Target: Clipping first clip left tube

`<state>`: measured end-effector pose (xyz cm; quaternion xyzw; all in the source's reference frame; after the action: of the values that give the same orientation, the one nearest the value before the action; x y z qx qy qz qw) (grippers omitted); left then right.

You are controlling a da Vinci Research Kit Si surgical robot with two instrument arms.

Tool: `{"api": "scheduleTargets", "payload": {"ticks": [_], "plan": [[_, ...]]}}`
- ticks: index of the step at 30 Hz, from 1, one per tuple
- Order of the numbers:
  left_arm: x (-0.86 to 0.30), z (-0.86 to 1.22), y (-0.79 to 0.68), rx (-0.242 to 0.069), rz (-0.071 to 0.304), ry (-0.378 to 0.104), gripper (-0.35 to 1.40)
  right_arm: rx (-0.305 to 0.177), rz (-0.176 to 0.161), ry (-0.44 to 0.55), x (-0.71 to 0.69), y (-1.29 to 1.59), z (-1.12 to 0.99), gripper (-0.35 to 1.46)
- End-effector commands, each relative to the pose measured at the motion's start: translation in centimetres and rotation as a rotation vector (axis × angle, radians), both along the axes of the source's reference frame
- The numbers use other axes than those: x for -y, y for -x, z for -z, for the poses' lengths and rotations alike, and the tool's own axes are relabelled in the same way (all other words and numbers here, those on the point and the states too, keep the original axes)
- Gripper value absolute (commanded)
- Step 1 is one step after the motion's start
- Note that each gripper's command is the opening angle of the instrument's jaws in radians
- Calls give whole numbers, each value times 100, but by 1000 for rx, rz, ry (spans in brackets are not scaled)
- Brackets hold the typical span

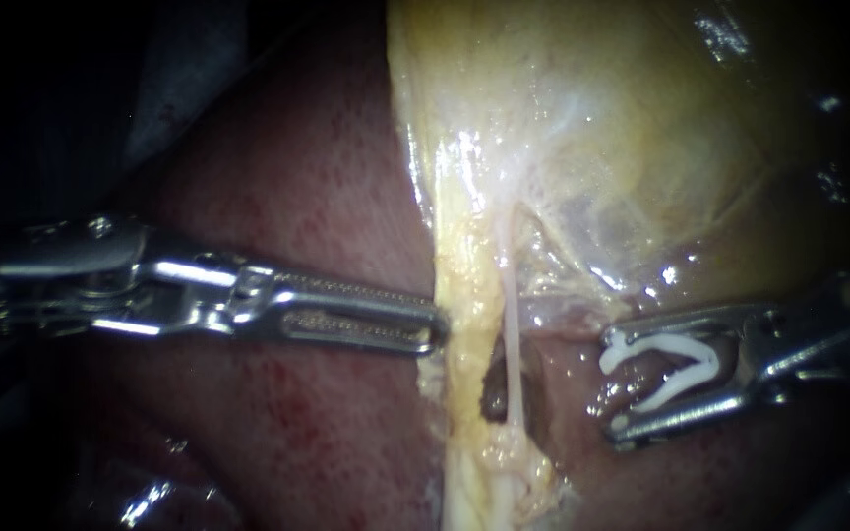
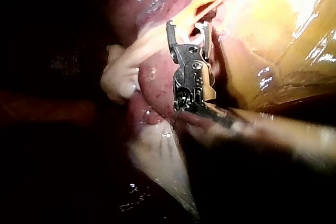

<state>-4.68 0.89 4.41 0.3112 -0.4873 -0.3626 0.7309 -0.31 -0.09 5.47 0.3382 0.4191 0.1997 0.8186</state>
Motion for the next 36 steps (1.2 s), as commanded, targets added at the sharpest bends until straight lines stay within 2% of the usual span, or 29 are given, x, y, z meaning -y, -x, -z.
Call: {"api": "scheduleTargets", "payload": {"ticks": [1,10,21,25,32,36], "plan": [[0,1,0,0,0,0,-35,0,0,0,0,0,0,49],[6,7,-12,5,-9,-2,-35,15,-19,-20,7,-14,-2,48],[9,30,-33,20,-14,-9,-35,53,-68,-71,34,-44,-11,51],[14,37,-34,21,-15,-10,-35,66,-86,-89,41,-57,-17,53],[22,47,-39,25,-17,-9,-35,73,-99,-75,53,-83,-32,55],[24,50,-43,26,-19,-10,-35,73,-90,-77,59,-94,-39,56]]}}
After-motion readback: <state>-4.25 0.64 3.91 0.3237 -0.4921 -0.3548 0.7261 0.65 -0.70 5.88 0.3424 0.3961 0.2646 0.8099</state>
